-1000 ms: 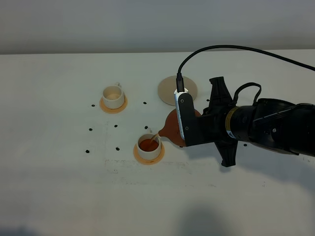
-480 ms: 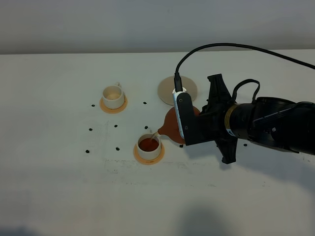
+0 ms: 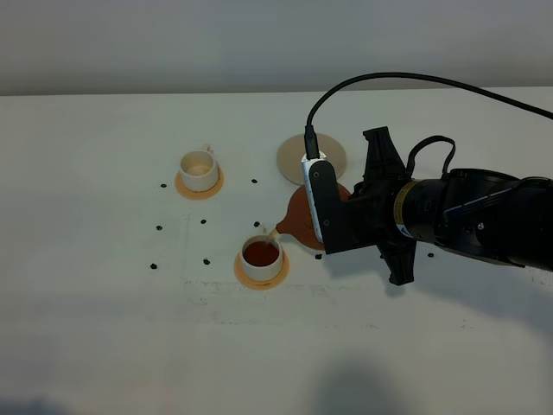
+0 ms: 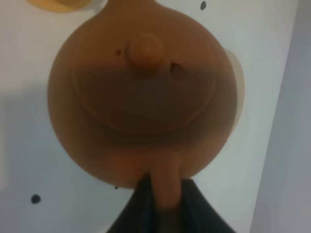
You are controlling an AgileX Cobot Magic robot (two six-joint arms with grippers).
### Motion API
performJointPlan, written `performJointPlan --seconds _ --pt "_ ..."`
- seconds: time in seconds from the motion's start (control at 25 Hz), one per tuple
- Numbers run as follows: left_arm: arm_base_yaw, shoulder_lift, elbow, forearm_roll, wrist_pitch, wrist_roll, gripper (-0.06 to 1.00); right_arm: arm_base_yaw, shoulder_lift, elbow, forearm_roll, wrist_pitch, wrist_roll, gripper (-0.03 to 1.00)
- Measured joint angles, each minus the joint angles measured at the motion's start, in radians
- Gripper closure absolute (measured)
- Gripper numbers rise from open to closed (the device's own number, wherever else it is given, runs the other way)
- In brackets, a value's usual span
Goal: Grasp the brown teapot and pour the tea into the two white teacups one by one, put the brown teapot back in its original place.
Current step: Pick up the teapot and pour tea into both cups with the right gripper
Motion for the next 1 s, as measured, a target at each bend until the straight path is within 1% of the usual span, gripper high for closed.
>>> performJointPlan --seconds 0.52,0.68,0.8,1.0 --pt "0.0 0.0 0.0 0.0 0.0 0.0 0.47 0.0 0.0 0.0 -0.014 -0.004 0.0 0.88" --pt "0.0 0.0 0.0 0.0 0.0 0.0 0.47 0.0 0.0 0.0 0.018 -0.004 0.007 0.88" --pt "0.0 0.0 0.0 0.0 0.0 0.0 0.47 0.0 0.0 0.0 0.052 -0.007 0.032 0.88" --pt "0.0 0.0 0.0 0.0 0.0 0.0 0.47 0.0 0.0 0.0 0.093 -0.017 0.126 0.88"
